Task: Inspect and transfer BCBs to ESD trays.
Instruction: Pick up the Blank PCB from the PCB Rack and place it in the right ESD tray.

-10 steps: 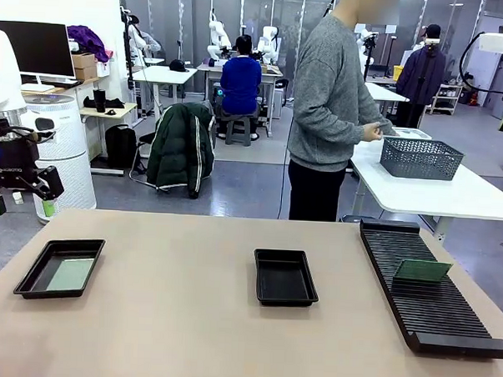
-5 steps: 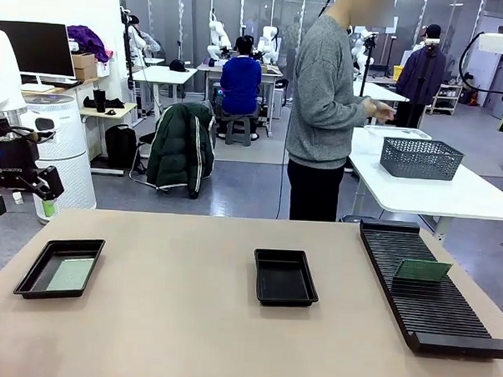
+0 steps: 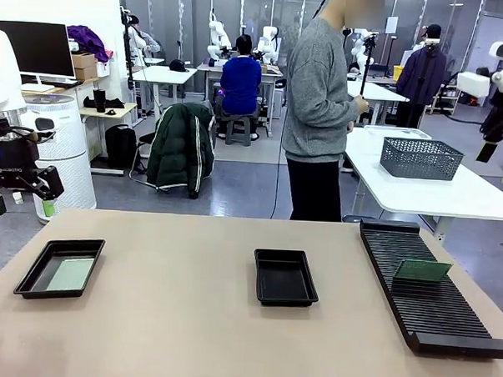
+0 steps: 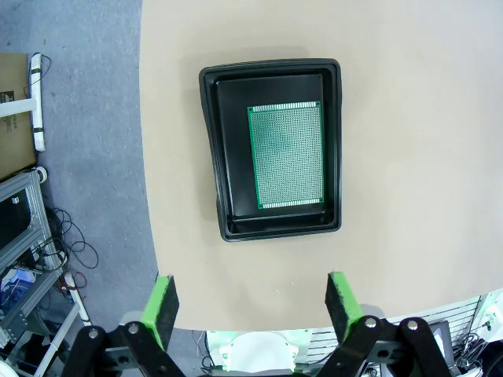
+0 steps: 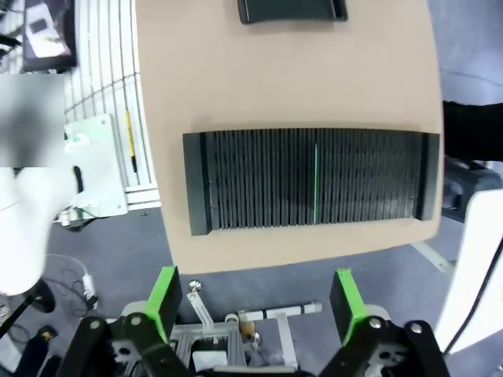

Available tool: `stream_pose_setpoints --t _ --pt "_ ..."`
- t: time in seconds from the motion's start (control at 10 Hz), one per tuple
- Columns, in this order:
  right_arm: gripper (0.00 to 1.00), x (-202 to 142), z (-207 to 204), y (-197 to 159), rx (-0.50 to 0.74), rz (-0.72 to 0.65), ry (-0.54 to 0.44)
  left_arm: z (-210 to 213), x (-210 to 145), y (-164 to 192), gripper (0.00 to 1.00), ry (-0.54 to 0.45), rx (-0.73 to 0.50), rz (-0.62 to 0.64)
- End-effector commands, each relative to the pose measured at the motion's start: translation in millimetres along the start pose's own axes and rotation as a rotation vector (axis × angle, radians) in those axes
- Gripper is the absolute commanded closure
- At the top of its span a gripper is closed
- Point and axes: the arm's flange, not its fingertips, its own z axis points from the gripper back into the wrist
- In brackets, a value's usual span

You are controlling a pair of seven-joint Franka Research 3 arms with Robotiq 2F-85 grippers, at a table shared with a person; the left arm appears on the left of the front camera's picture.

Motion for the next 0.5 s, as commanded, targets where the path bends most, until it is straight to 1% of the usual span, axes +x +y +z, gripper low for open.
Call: stream_pose_setpoints --t 0.0,0.2,0.4 --pt "0.00 1 -29 13 -0.052 0.025 -0.012 -2 -1 0 0.00 -0.010 0.000 -0.005" --pt "0.00 1 -54 9 -0.040 0.022 -0.003 -2 -1 0 0.00 -0.010 0.000 -0.005" --pt "0.00 -1 -81 6 -0.055 0.042 0.005 -2 -1 0 0.00 -0.010 0.000 -0.005"
